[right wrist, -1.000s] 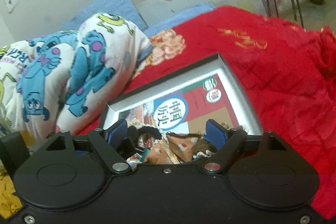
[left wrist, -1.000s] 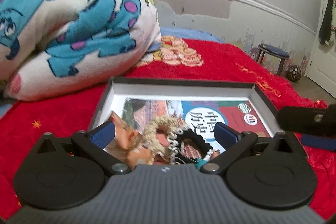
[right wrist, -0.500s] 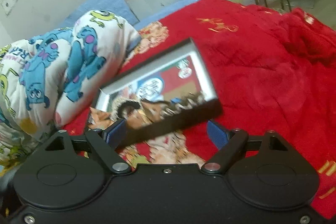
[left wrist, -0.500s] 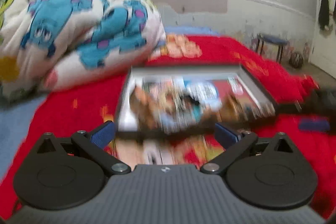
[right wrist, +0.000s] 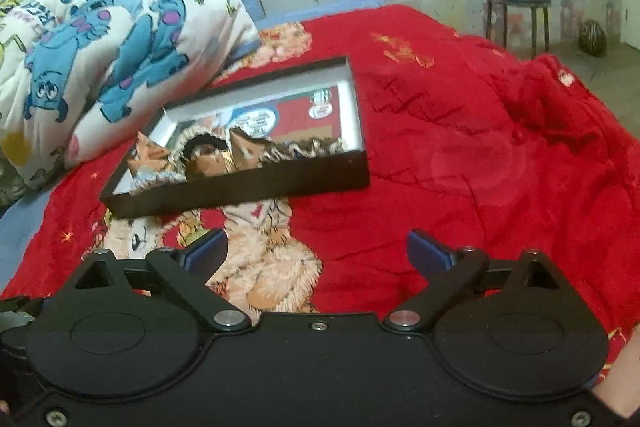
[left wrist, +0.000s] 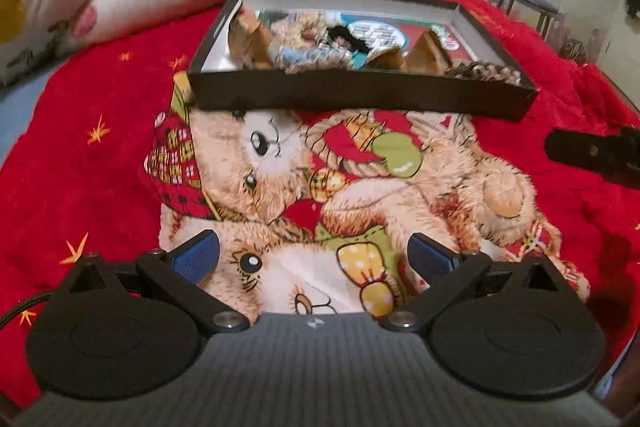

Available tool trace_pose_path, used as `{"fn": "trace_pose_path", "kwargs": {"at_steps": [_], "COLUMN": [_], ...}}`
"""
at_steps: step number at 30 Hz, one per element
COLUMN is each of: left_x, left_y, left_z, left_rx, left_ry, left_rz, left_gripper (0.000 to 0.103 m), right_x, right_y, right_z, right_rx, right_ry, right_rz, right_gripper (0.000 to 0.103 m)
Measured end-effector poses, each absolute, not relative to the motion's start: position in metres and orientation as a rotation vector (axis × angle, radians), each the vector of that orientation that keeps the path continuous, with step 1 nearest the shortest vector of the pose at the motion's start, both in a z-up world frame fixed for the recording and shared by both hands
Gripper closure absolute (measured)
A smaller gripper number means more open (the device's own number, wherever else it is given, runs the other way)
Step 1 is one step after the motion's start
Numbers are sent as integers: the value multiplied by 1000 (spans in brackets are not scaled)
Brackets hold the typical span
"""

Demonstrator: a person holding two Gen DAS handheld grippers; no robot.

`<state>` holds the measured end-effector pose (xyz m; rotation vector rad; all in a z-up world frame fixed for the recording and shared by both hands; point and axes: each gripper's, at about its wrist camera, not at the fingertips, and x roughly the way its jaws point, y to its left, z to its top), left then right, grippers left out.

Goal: Organize objects

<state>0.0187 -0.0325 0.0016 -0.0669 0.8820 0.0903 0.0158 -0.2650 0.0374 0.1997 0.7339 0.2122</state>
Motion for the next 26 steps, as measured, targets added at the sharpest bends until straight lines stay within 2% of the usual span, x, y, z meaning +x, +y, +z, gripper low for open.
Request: {"fn": "trace_pose_path", "kwargs": {"at_steps": [7,19,26], "left_x": [19,21,21], "left_y": [-34,-34,-37], "left_z": [0,-3,-6], "left_rx": [-60,-33,12], "left_ry": [906,912,901], "left_rz": [89,78,80], "left_gripper": [0,0,0], "right_x": [23,11,19], "right_y": [-257,-228,-228], "right_z": [26,17,-5], "right_rx": [191,59,89], "right_ry": [815,774,775], "right_rz": [186,270,220], "right_gripper": [6,5,2]}}
